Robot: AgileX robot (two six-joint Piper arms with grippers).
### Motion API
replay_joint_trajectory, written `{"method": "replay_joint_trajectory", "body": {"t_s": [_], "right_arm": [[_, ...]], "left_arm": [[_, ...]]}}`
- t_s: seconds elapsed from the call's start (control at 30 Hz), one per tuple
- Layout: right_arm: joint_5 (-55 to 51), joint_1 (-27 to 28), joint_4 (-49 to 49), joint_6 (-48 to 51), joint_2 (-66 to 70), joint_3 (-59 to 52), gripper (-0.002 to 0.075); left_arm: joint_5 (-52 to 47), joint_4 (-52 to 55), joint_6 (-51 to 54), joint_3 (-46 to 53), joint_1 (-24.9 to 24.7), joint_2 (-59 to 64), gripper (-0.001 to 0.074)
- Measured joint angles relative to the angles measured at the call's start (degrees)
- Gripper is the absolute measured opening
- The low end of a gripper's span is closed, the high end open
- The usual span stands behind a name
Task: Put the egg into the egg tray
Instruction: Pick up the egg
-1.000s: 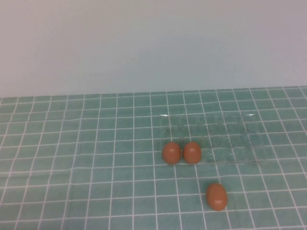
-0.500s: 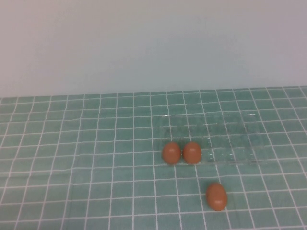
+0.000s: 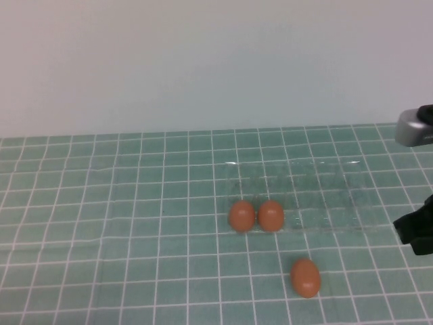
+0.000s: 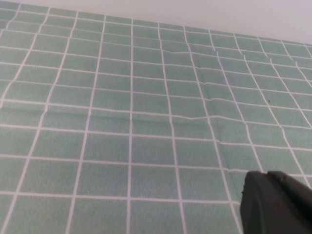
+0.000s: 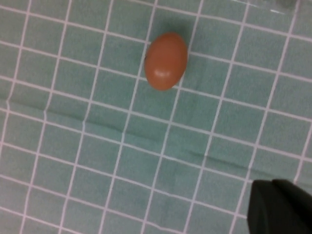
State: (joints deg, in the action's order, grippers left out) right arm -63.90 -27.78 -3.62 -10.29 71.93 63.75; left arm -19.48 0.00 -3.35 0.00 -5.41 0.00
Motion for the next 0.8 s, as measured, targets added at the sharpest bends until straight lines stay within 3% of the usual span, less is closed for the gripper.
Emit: {"method": "replay_joint_trajectory", "body": {"t_s": [0.43,0.53,0.67,0.8], "right_arm": [[6.0,-6.1,0.6,-10.0,9.4,0.0,0.0012],[7.9,-6.1,0.5,-10.8,12.7,0.3,0.0087],[8.9,-6.1,-1.0,-10.9,17.9,2.5,0.0256],[9.5,-6.1,-1.4,-11.0,23.9,5.8,0.0330]], "left_arm": [[0.0,0.0,0.0,0.0,0.0,0.0,-0.0001],[0.0,0.0,0.0,0.0,0.0,0.0,-0.0001],[0.0,0.0,0.0,0.0,0.0,0.0,-0.0001],[0.0,0.0,0.0,0.0,0.0,0.0,-0.0001]]}}
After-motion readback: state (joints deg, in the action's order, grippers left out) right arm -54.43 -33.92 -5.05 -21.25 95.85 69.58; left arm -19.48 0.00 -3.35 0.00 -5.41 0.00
